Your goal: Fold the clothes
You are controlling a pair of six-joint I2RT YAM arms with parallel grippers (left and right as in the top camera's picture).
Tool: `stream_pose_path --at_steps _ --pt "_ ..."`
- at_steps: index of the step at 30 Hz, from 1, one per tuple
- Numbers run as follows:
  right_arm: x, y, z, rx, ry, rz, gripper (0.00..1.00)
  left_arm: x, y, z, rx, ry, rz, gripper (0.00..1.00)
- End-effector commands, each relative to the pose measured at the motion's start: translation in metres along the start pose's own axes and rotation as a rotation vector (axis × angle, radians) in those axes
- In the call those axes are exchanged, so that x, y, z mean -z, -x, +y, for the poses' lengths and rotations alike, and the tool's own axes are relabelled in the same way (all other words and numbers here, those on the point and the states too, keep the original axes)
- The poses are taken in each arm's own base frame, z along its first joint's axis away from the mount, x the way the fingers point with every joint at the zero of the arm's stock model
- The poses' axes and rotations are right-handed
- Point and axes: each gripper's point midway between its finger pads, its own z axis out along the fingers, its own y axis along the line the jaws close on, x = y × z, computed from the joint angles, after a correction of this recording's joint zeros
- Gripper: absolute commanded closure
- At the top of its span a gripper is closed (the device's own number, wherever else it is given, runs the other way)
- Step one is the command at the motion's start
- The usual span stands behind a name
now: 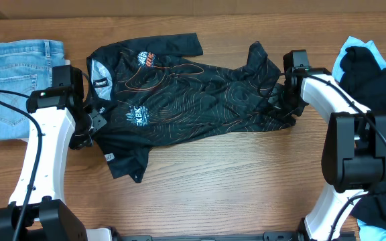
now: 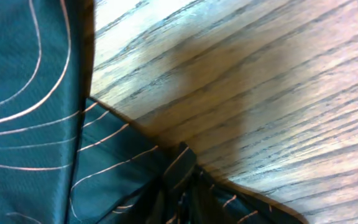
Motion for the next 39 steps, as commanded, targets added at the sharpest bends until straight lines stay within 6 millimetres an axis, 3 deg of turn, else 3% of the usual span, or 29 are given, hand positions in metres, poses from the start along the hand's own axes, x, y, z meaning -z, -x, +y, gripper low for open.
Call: stream_pose_path --at_steps 1,6,11,15,18,26,29,32,39 --pt "0.010 0.008 0.001 -0.007 0.005 -0.030 0.87 0.007 0.004 -0.003 -0.018 -0.016 -0.019 0.94" --pt "0.029 0.015 -0.003 -0.008 -0.023 -0.063 0.87 0.007 0.001 -0.011 -0.047 -0.059 -0.001 0.96" --pt "0.081 0.038 -0.005 -0.009 -0.053 -0.168 0.86 0.009 0.000 -0.023 -0.095 -0.127 0.012 0.96" --pt "0.111 0.042 -0.004 -0.012 -0.042 -0.200 0.89 0.010 0.000 -0.023 -0.116 -0.128 0.010 0.96" --pt "0.115 0.037 -0.006 -0.008 -0.050 -0.184 0.96 0.010 0.000 -0.023 -0.126 -0.128 0.008 0.96" --pt "0.113 0.014 -0.019 -0.002 -0.100 -0.090 0.96 0.013 -0.005 -0.031 -0.173 -0.181 0.033 0.96" --pt "0.120 0.012 -0.020 -0.001 -0.100 -0.091 0.96 0.029 -0.008 -0.040 -0.217 -0.269 0.065 0.96" --pt "0.145 0.017 -0.017 0.018 -0.078 -0.136 0.96 0.058 0.003 -0.038 -0.219 -0.304 0.048 0.96" --pt "0.258 0.037 -0.008 0.010 0.045 -0.401 0.96 0.150 0.030 -0.036 -0.274 -0.421 -0.096 0.96"
